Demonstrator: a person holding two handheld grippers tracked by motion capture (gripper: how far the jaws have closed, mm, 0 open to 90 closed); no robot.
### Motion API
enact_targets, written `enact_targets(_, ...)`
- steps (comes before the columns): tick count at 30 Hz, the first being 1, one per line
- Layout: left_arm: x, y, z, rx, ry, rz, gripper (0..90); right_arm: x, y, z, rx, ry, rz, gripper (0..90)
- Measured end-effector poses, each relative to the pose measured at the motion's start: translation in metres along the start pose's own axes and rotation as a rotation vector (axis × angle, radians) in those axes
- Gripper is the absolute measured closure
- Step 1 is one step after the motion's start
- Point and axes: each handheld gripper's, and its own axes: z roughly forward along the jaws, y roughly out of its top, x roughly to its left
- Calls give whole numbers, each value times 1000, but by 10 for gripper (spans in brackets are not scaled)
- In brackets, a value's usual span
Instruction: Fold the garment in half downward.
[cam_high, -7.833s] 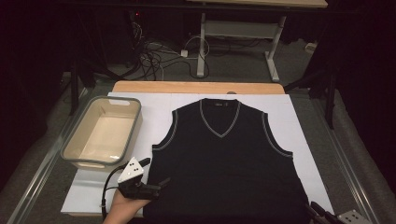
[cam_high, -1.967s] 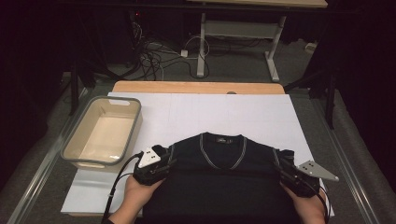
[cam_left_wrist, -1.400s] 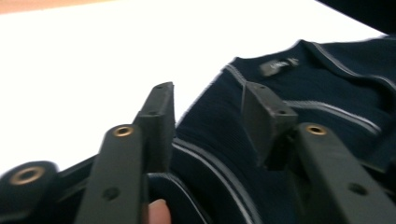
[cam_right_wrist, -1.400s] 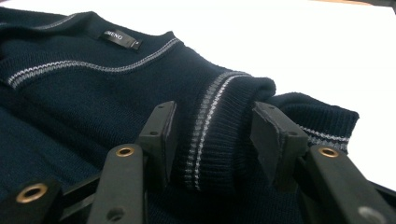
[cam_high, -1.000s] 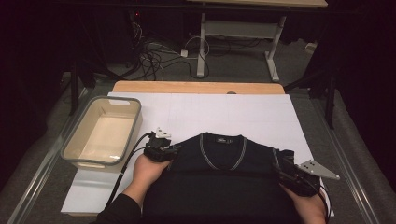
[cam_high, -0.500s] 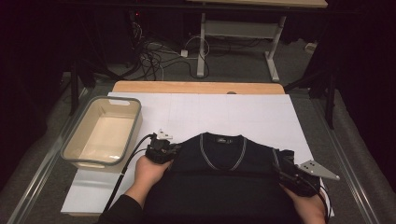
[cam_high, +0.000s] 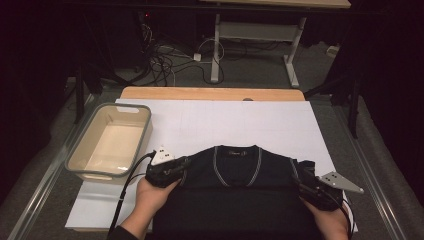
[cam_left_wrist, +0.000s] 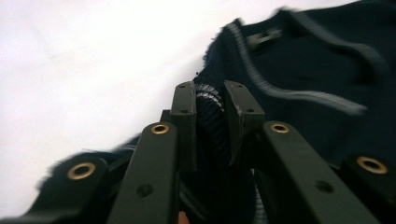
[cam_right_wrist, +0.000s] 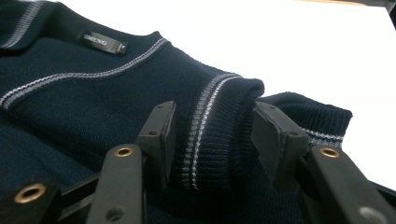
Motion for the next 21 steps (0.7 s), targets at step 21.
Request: enact_targets(21, -16, -51, -14, -39, -85, 3, 730, -5, 47, 11, 10, -44, 34, 612)
